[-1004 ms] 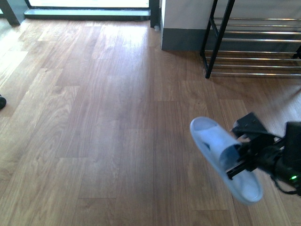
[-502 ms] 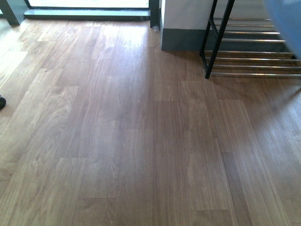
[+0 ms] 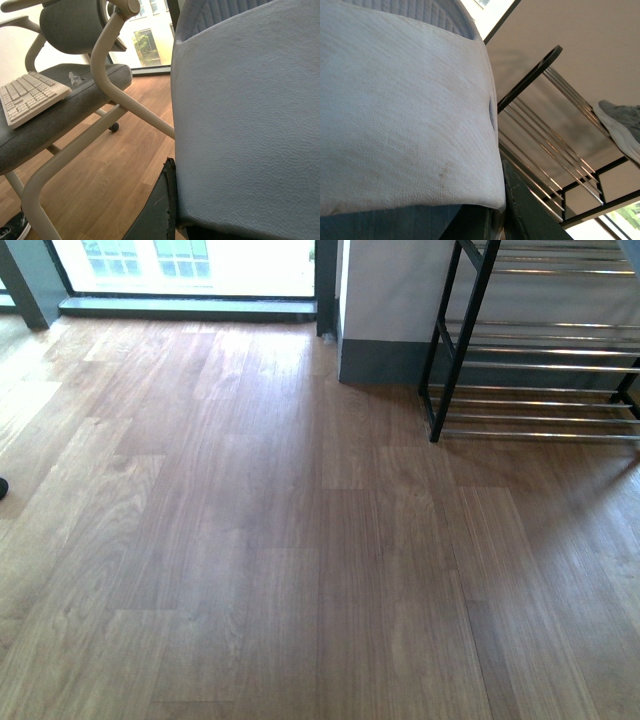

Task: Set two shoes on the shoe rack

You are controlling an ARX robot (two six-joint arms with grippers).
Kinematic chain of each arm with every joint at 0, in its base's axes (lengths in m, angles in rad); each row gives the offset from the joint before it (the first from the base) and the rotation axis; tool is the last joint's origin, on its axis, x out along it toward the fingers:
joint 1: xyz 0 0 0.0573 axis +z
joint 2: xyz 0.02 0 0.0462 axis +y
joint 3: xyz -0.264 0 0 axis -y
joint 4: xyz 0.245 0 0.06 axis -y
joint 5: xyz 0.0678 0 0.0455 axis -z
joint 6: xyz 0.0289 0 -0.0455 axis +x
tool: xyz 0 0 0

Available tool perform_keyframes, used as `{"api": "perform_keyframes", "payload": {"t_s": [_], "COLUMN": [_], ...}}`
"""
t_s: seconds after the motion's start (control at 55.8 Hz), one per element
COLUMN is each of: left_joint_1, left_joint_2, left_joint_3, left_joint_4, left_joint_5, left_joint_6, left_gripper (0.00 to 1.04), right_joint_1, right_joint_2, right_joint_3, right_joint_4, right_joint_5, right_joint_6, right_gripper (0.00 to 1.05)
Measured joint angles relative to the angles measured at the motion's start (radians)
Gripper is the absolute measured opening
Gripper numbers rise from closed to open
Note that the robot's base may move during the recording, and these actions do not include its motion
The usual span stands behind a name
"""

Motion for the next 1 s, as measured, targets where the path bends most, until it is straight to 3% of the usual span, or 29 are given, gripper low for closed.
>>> {"api": "perform_keyframes", "payload": {"t_s": [1.004], "left_joint_1": [0.0], "left_joint_2": [0.0], "left_joint_3": [0.0], "left_joint_4": [0.0], "left_joint_5": [0.001], "left_joint_6": [0.0], "left_gripper": [0.02], "right_joint_1": [-0.001], "right_joint_2": [0.0], "right_joint_3": [0.0], "right_joint_4": [0.0], "right_joint_5": [0.003], "right_joint_6": [0.0], "right_gripper": [0.01]}}
